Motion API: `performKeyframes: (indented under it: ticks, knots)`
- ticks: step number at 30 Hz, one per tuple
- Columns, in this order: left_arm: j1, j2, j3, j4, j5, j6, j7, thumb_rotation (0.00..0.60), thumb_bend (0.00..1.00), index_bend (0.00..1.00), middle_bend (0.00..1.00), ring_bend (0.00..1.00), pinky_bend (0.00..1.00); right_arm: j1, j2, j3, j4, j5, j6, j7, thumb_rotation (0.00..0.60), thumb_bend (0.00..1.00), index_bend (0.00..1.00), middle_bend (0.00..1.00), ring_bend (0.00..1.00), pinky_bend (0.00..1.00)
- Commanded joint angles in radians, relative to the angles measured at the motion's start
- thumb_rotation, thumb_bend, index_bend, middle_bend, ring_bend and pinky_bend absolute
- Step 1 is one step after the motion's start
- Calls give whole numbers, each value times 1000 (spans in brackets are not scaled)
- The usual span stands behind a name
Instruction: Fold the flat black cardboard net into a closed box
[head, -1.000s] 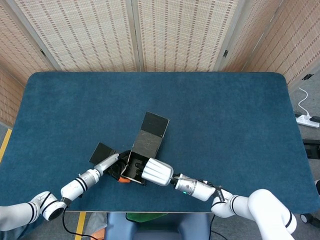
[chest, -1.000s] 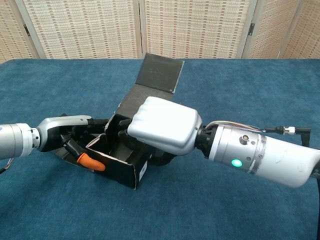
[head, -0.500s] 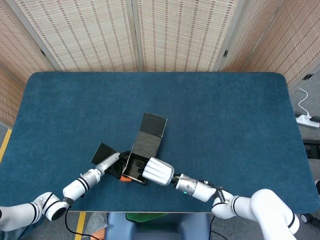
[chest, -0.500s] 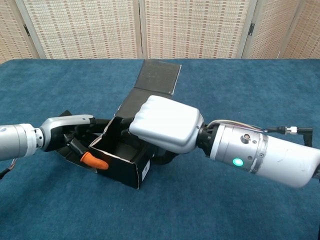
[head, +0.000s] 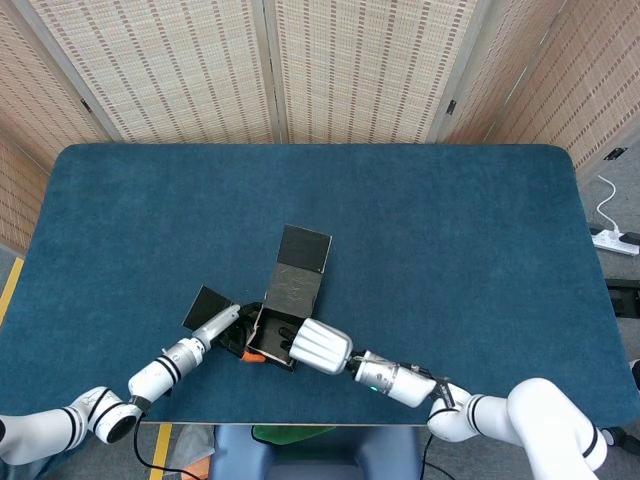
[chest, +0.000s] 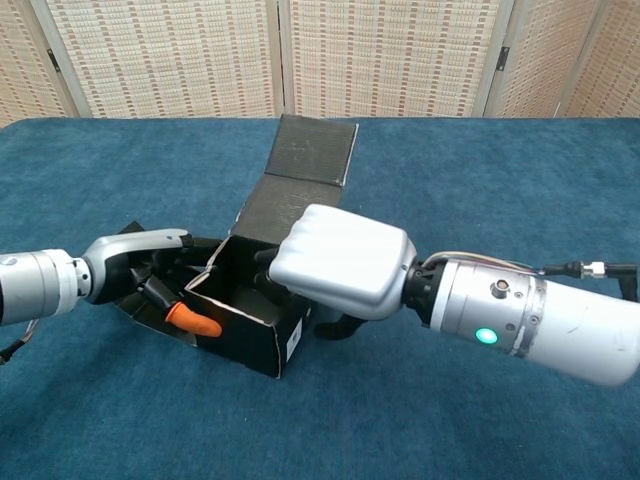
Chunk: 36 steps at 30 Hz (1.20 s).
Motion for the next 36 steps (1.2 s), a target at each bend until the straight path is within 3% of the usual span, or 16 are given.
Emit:
performKeyframes:
  ticks: [1, 8, 17, 22, 24, 25, 26, 30, 33, 36]
  knots:
    - [1, -1, -2, 0, -1, -2, 0, 600, 169, 333, 344, 514, 614, -1, 5, -9, -9, 2, -20, -10, 600, 137, 547, 418, 803, 1000]
    - [6, 0, -7, -1, -3, -4, -2, 600, 171, 333, 344, 515, 616, 1, 10, -2, -27, 12, -45, -17, 600, 139, 565, 617, 806, 1000]
    - [15, -3, -12, 9, -7, -2, -5, 600, 173, 333, 344, 514, 620, 3, 18, 19, -43, 25, -50, -10, 600, 140, 872, 974, 835, 1000]
    - [22, -9, -17, 16, -15, 4, 10, 600, 174, 333, 344, 514, 620, 3, 24, 19, -40, 19, -43, -16, 600, 141, 927, 999, 852, 1000]
    - [26, -10, -21, 16, -18, 11, 22, 600, 174, 333, 344, 514, 620, 6, 30, 14, -34, 2, -26, -6, 600, 141, 921, 926, 843, 1000]
    - [29, -12, -23, 18, -21, 16, 29, 600, 173, 333, 344, 513, 617, 7, 33, 12, -29, -7, -17, -1, 600, 141, 884, 838, 832, 1000]
    - [34, -15, -25, 19, -25, 23, 42, 600, 173, 333, 344, 504, 612, 9, 37, 11, -21, -16, -7, 3, 600, 141, 810, 726, 821, 1000]
    - [46, -22, -39, 11, -47, 43, 88, 600, 172, 305, 329, 409, 559, 14, 51, 14, -14, -25, 10, 24, 600, 121, 333, 311, 776, 1000]
    - [51, -21, -48, -2, -60, 50, 123, 600, 173, 279, 267, 283, 474, 21, 64, 20, -16, -28, 17, 36, 600, 61, 76, 116, 736, 1000]
    - [58, -19, -58, -17, -74, 61, 156, 600, 172, 217, 184, 178, 391, 23, 78, 30, -27, -29, 30, 37, 600, 29, 0, 47, 714, 1000]
